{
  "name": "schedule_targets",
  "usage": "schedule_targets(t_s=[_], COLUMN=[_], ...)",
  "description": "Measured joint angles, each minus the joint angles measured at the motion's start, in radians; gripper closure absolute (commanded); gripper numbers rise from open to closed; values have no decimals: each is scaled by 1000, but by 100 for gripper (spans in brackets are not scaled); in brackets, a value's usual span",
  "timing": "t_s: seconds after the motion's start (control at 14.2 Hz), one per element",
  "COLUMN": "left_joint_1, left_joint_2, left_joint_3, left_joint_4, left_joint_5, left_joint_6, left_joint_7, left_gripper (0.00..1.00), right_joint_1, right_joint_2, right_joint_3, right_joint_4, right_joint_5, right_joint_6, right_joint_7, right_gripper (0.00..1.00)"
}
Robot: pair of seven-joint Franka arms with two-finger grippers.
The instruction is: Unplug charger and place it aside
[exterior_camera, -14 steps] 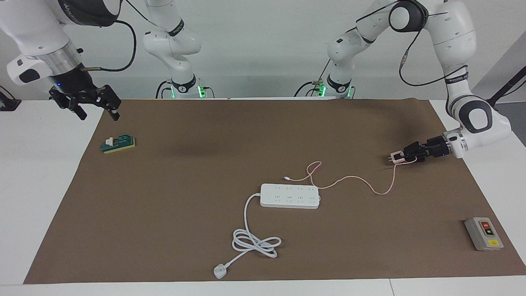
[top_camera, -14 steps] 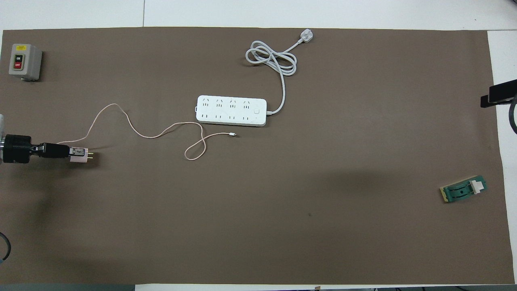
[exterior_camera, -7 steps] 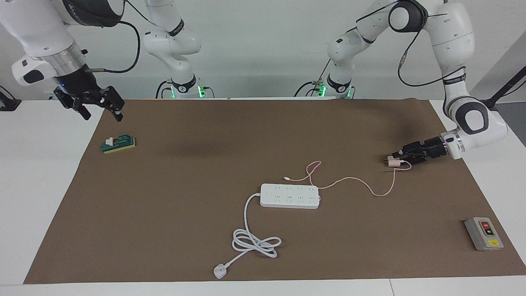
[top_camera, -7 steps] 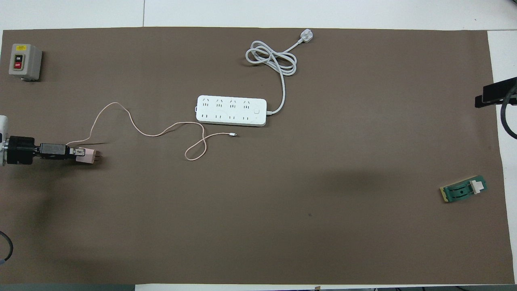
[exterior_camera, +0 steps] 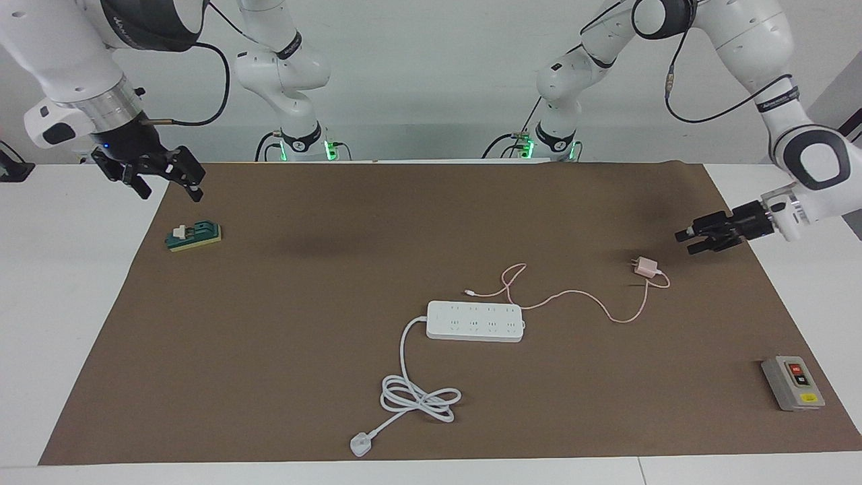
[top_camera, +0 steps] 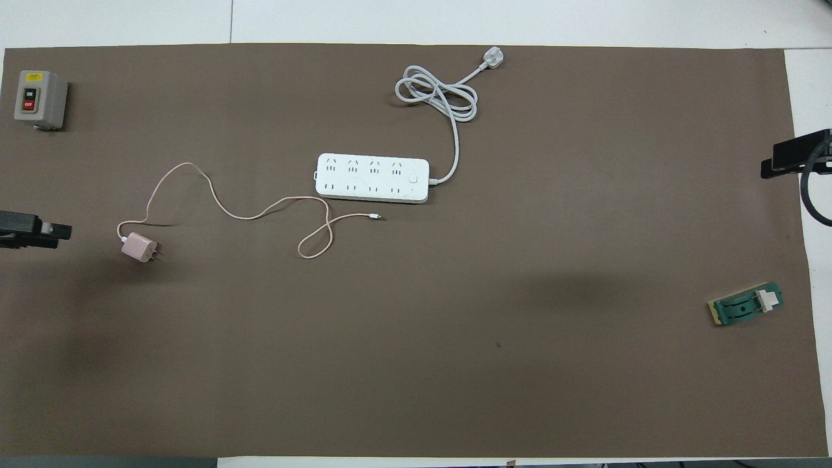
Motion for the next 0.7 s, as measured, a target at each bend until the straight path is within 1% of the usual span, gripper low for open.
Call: schedule_targets(t_s=[0.21, 0.28, 0.42, 0.56, 0.7], left_joint_1=[-11, -24, -71, -145, -208], left_joint_2=[-53, -70, -110, -152, -182], left_joint_3=[-7, -9, -10, -12, -15], left_joint_4=[178, 216, 255, 262, 263], left_joint_5=[149, 198, 299, 396, 450], left_joint_6=[-125, -148, -170, -173, -169], left_joint_7=[-135, -167, -245, -395, -541], left_gripper=[0, 0, 0, 0, 0], right_joint_1=[1, 1, 1, 3, 4], right_joint_2=[0, 0, 0, 0, 0], right_joint_3=[0, 0, 0, 0, 0], right_joint_4=[-8, -8, -9, -9, -9], right_joint_5=[0, 0, 0, 0, 0], right_joint_6=[0, -1, -1, -1, -1], right_joint_7=[0, 0, 0, 0, 0], right_gripper=[0, 0, 0, 0, 0])
